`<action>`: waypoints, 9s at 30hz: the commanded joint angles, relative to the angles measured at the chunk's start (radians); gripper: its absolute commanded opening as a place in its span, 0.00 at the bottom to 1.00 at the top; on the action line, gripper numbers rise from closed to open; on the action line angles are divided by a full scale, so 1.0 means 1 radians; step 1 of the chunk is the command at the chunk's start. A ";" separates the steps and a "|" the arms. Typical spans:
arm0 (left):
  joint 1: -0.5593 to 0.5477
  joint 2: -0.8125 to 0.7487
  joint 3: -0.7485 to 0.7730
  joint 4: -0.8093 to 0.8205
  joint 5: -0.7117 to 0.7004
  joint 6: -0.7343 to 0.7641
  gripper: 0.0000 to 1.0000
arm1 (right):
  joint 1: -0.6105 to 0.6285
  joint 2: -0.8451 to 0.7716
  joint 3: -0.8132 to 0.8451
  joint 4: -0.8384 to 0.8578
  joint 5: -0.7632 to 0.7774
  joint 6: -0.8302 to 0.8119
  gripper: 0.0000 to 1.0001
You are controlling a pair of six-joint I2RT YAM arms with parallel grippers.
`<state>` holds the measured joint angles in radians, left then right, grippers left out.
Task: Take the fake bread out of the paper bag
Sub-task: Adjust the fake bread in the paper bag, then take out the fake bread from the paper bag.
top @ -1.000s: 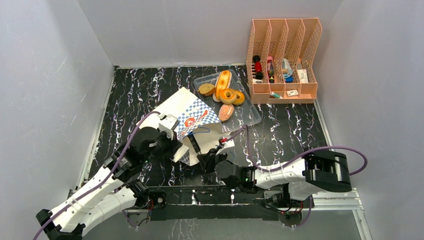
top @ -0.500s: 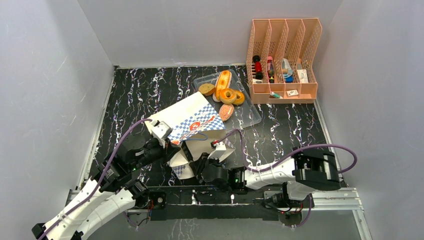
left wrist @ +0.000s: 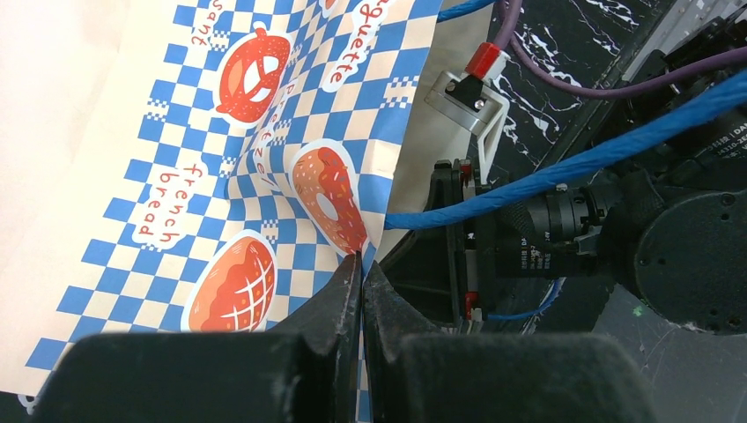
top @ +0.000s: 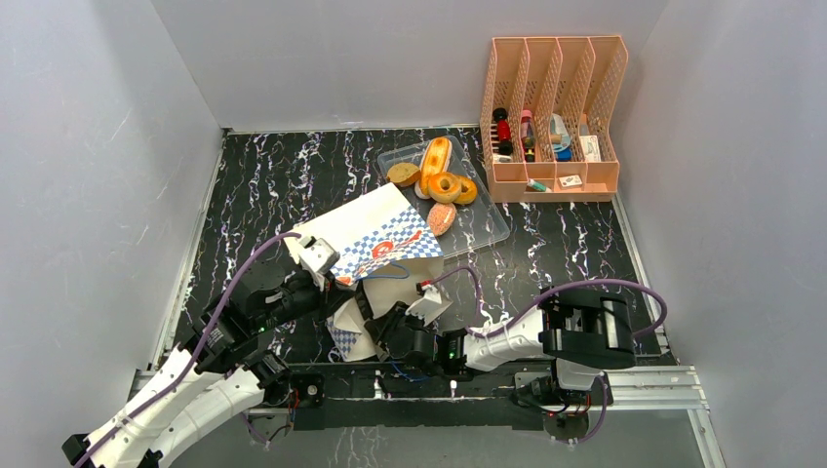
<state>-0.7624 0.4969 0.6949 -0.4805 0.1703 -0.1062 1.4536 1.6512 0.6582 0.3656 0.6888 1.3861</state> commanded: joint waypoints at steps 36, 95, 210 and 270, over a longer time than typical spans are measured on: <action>-0.001 0.098 0.049 0.014 0.132 0.051 0.00 | -0.168 0.184 0.202 0.387 0.072 -0.320 0.19; -0.002 0.000 0.100 -0.029 -0.088 0.111 0.00 | 0.208 -0.278 0.032 0.022 0.063 -0.282 0.17; -0.002 0.073 0.112 -0.032 -0.007 0.206 0.00 | -0.010 -0.269 -0.285 0.222 -0.296 0.193 0.30; -0.002 0.007 0.048 -0.027 0.119 0.253 0.00 | -0.247 -0.084 0.046 -0.048 -0.602 0.413 0.40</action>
<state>-0.7612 0.5072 0.7506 -0.5400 0.2096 0.1318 1.2480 1.5917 0.7097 0.2558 0.1486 1.8290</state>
